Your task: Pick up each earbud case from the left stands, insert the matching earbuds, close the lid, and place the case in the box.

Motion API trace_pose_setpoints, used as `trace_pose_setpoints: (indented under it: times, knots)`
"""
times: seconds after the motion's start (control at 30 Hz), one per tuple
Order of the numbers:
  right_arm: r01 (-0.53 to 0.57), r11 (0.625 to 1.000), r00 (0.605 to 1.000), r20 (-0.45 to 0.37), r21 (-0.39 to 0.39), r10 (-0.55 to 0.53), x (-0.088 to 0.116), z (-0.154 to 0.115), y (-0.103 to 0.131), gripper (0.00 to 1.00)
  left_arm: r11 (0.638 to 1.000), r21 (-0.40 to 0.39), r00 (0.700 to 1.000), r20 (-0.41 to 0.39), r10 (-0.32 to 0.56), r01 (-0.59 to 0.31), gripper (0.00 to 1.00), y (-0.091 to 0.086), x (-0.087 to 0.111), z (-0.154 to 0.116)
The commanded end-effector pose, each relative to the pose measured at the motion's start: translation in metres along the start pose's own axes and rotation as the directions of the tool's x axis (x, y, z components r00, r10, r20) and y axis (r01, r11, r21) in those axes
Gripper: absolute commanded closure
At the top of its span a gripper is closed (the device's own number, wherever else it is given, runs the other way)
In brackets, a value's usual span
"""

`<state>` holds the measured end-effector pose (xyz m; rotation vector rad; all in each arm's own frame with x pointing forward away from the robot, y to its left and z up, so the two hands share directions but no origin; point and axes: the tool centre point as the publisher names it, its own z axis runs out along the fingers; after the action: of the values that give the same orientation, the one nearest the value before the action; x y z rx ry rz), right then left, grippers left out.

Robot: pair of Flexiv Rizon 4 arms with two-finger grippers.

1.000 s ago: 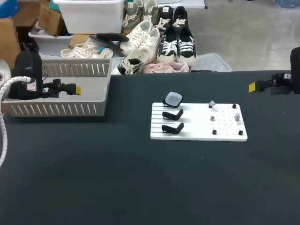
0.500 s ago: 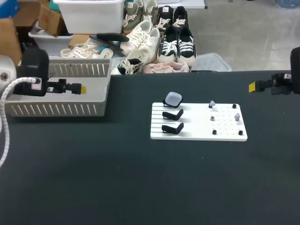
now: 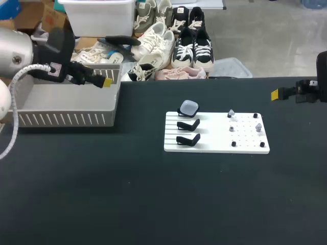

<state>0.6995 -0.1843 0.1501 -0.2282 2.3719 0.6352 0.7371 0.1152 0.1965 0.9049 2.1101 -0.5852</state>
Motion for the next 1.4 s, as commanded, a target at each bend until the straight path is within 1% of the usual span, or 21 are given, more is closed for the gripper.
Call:
trace_pose_setpoints:
  times: [0.03,0.07,0.13,0.23,0.3,0.37,0.43,0.6,0.77,0.87,1.0,1.03,1.07,1.1,1.17,1.2,1.27,1.3,1.4]
  knots:
    - [0.001,1.000,1.000,-0.002,-0.007,-0.001,0.000,0.000,-0.002,0.00,0.989,0.118,0.995,0.048,0.088,-0.093,0.00,0.001,-0.010,0.018]
    - [0.001,1.000,1.000,-0.002,-0.007,-0.001,0.000,0.000,-0.002,0.00,0.985,0.144,0.995,0.045,0.086,-0.092,0.00,0.000,-0.012,0.019]
    - [0.001,1.000,1.000,-0.002,-0.007,-0.001,0.000,0.000,-0.002,0.00,0.977,0.152,0.989,0.054,0.141,-0.148,0.00,-0.002,-0.016,0.026]
    - [0.001,1.000,1.000,-0.002,-0.007,-0.001,0.000,0.000,-0.002,0.00,0.963,0.194,0.982,0.056,0.182,-0.190,0.00,-0.004,-0.020,0.034]
    - [0.001,1.000,1.000,-0.002,-0.007,-0.001,0.000,0.000,-0.002,0.00,0.954,0.217,0.978,0.059,0.200,-0.208,0.00,-0.005,-0.021,0.043]
    - [0.001,1.000,1.000,-0.002,-0.007,-0.001,0.000,0.000,-0.002,0.00,0.938,0.241,0.968,0.053,0.245,-0.250,0.00,-0.007,-0.020,0.051]
    - [0.001,1.000,1.000,-0.002,-0.007,-0.001,0.000,0.000,-0.002,0.00,0.922,0.275,0.961,0.056,0.269,-0.274,0.00,-0.009,-0.020,0.058]
    - [0.001,1.000,1.000,-0.002,-0.007,-0.001,0.000,0.000,-0.002,0.00,0.880,0.293,0.925,0.050,0.377,-0.374,0.00,-0.015,-0.016,0.080]
    - [0.001,1.000,1.000,-0.002,-0.007,-0.001,0.000,0.000,-0.002,0.00,0.852,0.296,0.897,0.046,0.439,-0.432,0.00,-0.018,-0.013,0.105]
    - [0.001,1.000,1.000,-0.002,-0.007,-0.001,0.000,0.000,-0.002,0.00,0.845,0.298,0.890,0.042,0.454,-0.445,0.00,-0.019,-0.011,0.120]
    - [0.001,1.000,1.000,-0.002,-0.007,-0.001,0.000,0.000,-0.002,0.00,0.830,0.337,0.887,0.037,0.460,-0.445,0.00,-0.023,-0.004,0.138]
    - [0.001,1.000,1.000,-0.002,-0.007,-0.001,0.000,0.000,-0.002,0.00,0.822,0.344,0.883,0.046,0.468,-0.454,0.00,-0.024,-0.002,0.142]
    - [0.001,1.000,1.000,-0.002,-0.007,-0.001,0.000,0.000,-0.002,0.00,0.807,0.362,0.875,0.057,0.481,-0.467,0.00,-0.026,0.000,0.145]
    - [0.001,1.000,1.000,-0.002,-0.007,-0.001,0.000,0.000,-0.002,0.00,0.797,0.385,0.874,0.056,0.482,-0.464,0.00,-0.028,0.002,0.148]
    - [0.001,1.000,1.000,-0.002,-0.007,-0.001,0.000,0.000,-0.002,0.00,0.796,0.393,0.875,0.054,0.481,-0.461,0.00,-0.028,0.003,0.156]
    - [0.001,1.000,1.000,-0.002,-0.007,-0.001,0.000,0.000,-0.002,0.00,0.784,0.402,0.869,0.065,0.490,-0.472,0.00,-0.029,0.003,0.160]
    - [0.001,1.000,1.000,-0.002,-0.007,-0.001,0.000,0.000,-0.002,0.00,0.786,0.407,0.873,0.068,0.482,-0.466,0.00,-0.029,0.003,0.165]
    - [0.001,1.000,1.000,-0.002,-0.007,-0.001,0.000,0.000,-0.002,0.00,0.789,0.393,0.873,0.084,0.480,-0.472,0.00,-0.030,0.002,0.168]
    - [0.001,1.000,1.000,-0.002,-0.007,-0.001,0.000,0.000,-0.002,0.00,0.781,0.407,0.873,0.101,0.477,-0.474,0.00,-0.037,0.007,0.174]
